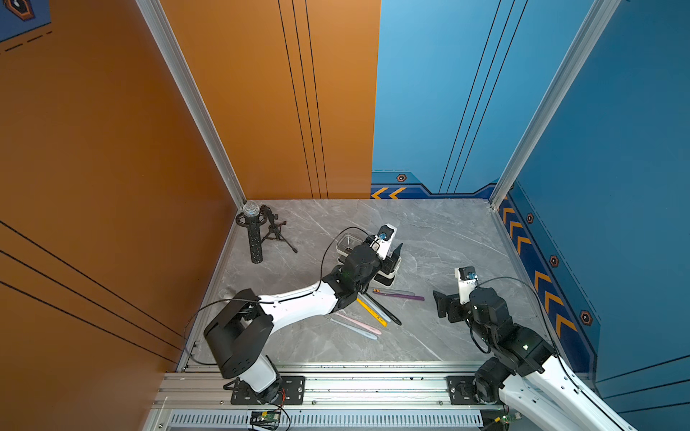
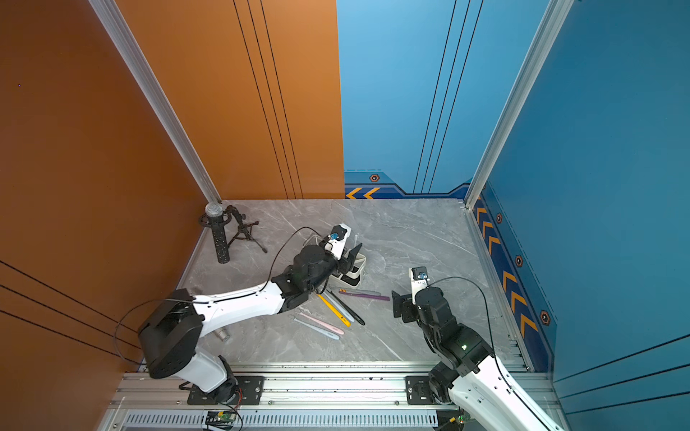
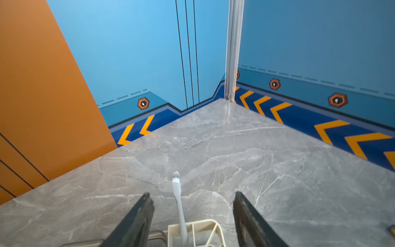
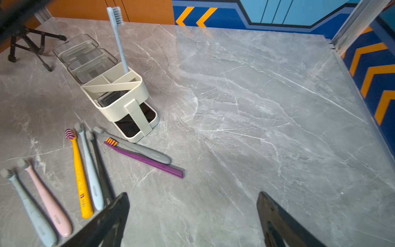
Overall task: Place the toothbrush into the toothbrush holder
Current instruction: Place the toothbrush in the toothbrush holder, then pick up the toothbrush from the center of the board.
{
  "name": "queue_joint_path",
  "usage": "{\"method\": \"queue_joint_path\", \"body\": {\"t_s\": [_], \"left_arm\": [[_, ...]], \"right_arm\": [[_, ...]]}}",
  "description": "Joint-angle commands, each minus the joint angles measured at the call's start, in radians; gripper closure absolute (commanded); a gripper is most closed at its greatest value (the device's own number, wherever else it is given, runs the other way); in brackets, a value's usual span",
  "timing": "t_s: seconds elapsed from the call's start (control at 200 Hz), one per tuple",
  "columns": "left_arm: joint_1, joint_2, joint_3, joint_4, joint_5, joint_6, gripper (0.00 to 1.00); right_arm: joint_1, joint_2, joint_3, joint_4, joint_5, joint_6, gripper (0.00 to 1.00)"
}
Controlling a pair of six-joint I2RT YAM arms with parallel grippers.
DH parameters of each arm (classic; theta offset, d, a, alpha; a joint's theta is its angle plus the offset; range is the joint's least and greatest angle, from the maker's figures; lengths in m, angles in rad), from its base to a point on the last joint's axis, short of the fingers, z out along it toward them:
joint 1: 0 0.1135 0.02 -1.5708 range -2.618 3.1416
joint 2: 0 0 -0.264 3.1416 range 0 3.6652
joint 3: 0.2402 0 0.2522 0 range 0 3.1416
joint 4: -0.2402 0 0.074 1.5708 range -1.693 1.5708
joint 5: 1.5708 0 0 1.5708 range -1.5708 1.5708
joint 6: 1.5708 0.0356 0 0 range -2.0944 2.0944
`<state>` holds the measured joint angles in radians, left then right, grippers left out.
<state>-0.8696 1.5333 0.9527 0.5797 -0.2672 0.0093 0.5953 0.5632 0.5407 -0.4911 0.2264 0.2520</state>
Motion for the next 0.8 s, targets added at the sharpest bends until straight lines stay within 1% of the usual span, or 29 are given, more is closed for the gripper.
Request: {"method": "queue_joint_path", "body": {"t_s": [0.0, 0.16, 0.225, 0.24, 0.325, 0.415, 0.505, 0.626, 0.796], "left_arm": [[-0.009, -0.110, -0.036, -0.111, -0.106, -0.046, 0.37], [-0.035, -0.290, -0.084, -0.291, -0.231, -0.112, 0.36], [-0.033, -0.361, -0.089, -0.434, -0.263, -0.194, 0.36], [-0.032, -0.376, -0.088, -0.472, -0.267, -0.216, 0.36], [-0.026, -0.449, -0.096, -0.672, -0.252, -0.332, 0.36], [-0.025, -0.515, -0.136, -0.810, -0.221, -0.404, 0.36], [-0.021, -0.580, -0.183, -0.879, -0.206, -0.438, 0.35], [0.003, -0.654, -0.217, -0.925, -0.197, -0.438, 0.33], [0.108, -0.706, -0.208, -0.956, -0.158, -0.415, 0.32]], "right_arm": [[0.003, 0.033, 0.051, -0.029, -0.123, -0.013, 0.09], [0.050, 0.097, 0.062, -0.015, -0.222, -0.005, 0.14], [0.098, 0.157, 0.072, 0.000, -0.235, 0.003, 0.16], [0.135, 0.170, 0.075, 0.005, -0.234, 0.003, 0.16], [0.258, 0.285, 0.100, 0.023, -0.181, 0.003, 0.16], [0.365, 0.421, 0.149, 0.049, -0.147, -0.018, 0.17], [0.412, 0.565, 0.209, 0.076, -0.165, -0.045, 0.19], [0.417, 0.725, 0.287, 0.152, -0.199, -0.067, 0.23], [0.427, 0.933, 0.452, 0.167, -0.244, -0.069, 0.26]]}}
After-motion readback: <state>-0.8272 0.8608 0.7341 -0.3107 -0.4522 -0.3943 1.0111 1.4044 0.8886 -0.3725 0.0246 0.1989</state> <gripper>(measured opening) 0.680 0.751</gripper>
